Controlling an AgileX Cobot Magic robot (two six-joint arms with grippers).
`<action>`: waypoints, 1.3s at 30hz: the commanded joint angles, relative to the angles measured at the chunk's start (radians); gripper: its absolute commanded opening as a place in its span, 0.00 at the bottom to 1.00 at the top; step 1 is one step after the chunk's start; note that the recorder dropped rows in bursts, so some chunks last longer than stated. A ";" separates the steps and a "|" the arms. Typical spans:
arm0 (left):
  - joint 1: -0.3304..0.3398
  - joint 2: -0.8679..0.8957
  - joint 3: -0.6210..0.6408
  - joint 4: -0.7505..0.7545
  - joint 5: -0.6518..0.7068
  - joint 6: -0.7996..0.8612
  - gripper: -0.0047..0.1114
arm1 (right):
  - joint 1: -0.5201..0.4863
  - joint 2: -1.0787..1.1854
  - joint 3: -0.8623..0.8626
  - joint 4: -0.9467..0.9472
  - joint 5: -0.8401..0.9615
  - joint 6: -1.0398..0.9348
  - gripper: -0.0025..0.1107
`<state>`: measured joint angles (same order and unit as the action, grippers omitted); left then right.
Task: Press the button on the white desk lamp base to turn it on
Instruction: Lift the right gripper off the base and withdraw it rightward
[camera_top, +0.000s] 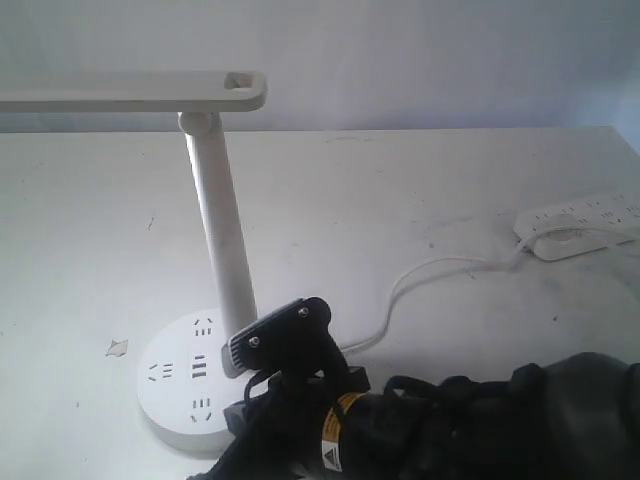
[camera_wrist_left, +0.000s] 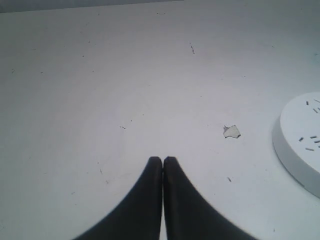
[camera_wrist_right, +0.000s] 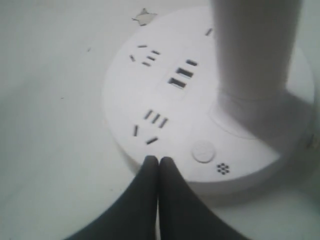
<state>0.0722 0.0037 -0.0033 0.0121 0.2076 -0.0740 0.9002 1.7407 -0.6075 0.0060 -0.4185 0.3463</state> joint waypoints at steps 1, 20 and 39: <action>-0.005 -0.004 0.003 -0.003 -0.006 -0.004 0.04 | 0.048 -0.054 0.003 -0.051 0.002 -0.016 0.02; -0.005 -0.004 0.003 -0.003 -0.006 -0.004 0.04 | 0.076 -0.625 0.003 -0.055 0.588 -0.327 0.02; -0.005 -0.004 0.003 -0.003 -0.006 -0.004 0.04 | 0.076 -1.247 0.003 -0.836 0.958 0.188 0.02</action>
<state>0.0722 0.0037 -0.0033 0.0121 0.2076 -0.0740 0.9761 0.5455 -0.6072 -0.5851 0.5195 0.2951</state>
